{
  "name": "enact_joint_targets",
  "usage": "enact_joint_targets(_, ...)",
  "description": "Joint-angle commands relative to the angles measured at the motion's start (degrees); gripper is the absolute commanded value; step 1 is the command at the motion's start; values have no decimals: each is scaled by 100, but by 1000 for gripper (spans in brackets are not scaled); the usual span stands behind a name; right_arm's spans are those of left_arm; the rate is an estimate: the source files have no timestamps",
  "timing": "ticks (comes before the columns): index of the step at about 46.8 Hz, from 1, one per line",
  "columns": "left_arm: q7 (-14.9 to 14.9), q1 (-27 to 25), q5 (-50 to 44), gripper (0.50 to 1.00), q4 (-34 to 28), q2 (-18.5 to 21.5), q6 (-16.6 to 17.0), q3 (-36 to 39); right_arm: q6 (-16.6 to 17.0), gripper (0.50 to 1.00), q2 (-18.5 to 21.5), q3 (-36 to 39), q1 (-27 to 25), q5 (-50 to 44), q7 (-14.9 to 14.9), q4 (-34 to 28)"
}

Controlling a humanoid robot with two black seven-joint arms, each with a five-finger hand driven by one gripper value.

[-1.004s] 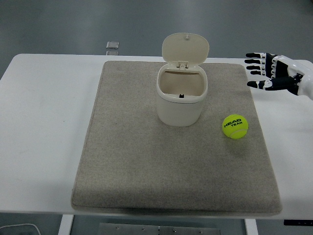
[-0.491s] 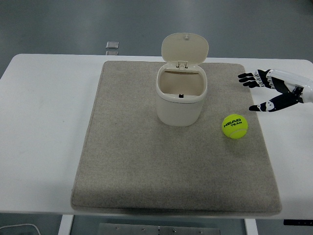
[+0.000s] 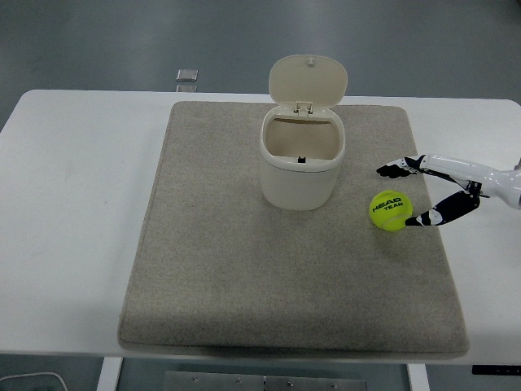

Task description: Pick up the tennis ball and place it in the box.

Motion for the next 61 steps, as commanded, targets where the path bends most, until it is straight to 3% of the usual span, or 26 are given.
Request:
enact_joint_targets(1, -3, 0, 0, 992, -6, 0, 0, -4, -85, 907, 13, -71, -5, -98, 10, 0)
enact_joint_targets(34, 5, 0, 0, 992, -6, 0, -8, 5, -524, 883, 216, -150, -251, -309, -16, -9)
enact_joint_targets(37, -4, 0, 0, 992, -6, 0, 0, -4, -533, 860, 224, -150, -251, -362, -16, -9)
enact_joint_targets(41, 5, 0, 0, 992, -6, 0, -8, 5, -560, 762, 216, -194, -269, -432, 1, -9)
enact_joint_targets(45, -4, 0, 0, 992, -6, 0, 0, -4, -568, 699, 224, -247, -269, -537, 1, -9)
enact_joint_targets(57, 5, 0, 0, 992, 3, 0, -8, 5, -604, 686, 251, -247, -269, -538, 1, -27)
enact_joint_targets(61, -4, 0, 0, 992, -6, 0, -8, -4, -604, 656, 259, -247, -260, -529, 1, -35)
